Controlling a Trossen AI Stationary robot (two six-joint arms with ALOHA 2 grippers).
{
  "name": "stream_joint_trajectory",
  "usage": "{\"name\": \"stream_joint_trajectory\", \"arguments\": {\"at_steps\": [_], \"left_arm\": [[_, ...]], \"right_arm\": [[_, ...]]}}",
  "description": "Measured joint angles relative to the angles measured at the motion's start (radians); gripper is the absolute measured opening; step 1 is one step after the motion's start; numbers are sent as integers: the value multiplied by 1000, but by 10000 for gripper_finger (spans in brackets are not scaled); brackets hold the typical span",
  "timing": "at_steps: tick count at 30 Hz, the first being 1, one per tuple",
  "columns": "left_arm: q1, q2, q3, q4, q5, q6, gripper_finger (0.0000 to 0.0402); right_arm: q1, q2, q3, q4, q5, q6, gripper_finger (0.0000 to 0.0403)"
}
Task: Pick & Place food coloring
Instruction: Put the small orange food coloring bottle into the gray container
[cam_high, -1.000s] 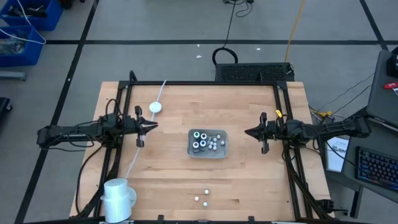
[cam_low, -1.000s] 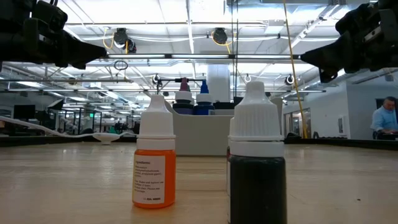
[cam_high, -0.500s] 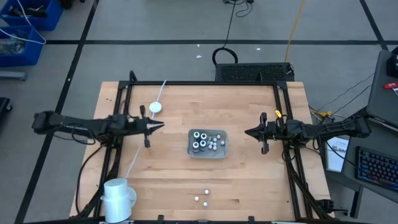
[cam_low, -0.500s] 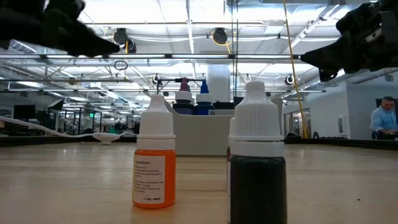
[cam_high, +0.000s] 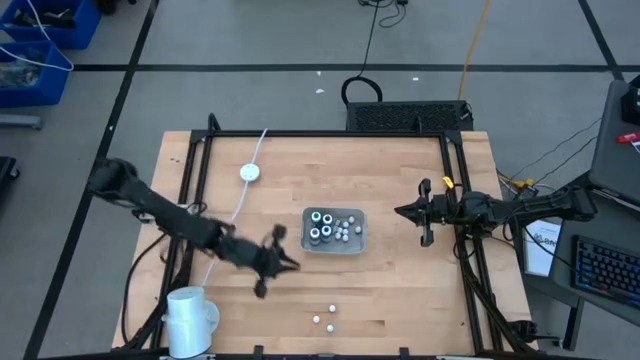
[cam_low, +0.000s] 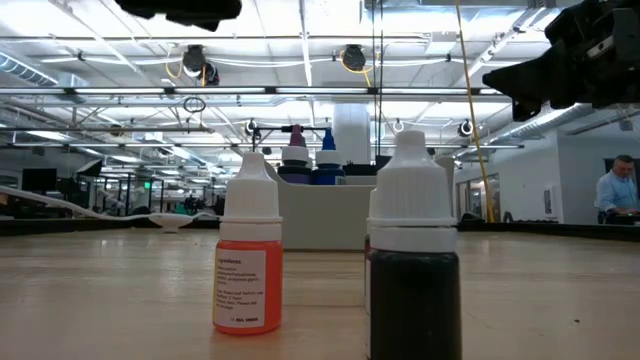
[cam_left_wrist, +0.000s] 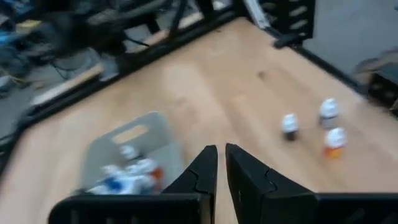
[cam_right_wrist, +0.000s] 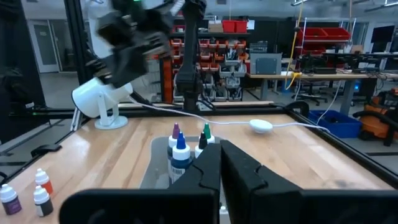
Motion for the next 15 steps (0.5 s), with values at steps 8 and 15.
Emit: {"name": "stream_joint_trajectory", "arguments": {"at_steps": [8, 15], "left_arm": [[-90, 335, 303, -226, -14, -256, 74], [-99, 603, 642, -507, -13, -383, 181]], "right_arm": [[0, 0, -1, 0, 0, 11, 1], [0, 0, -1, 0, 0, 42, 1]]}}
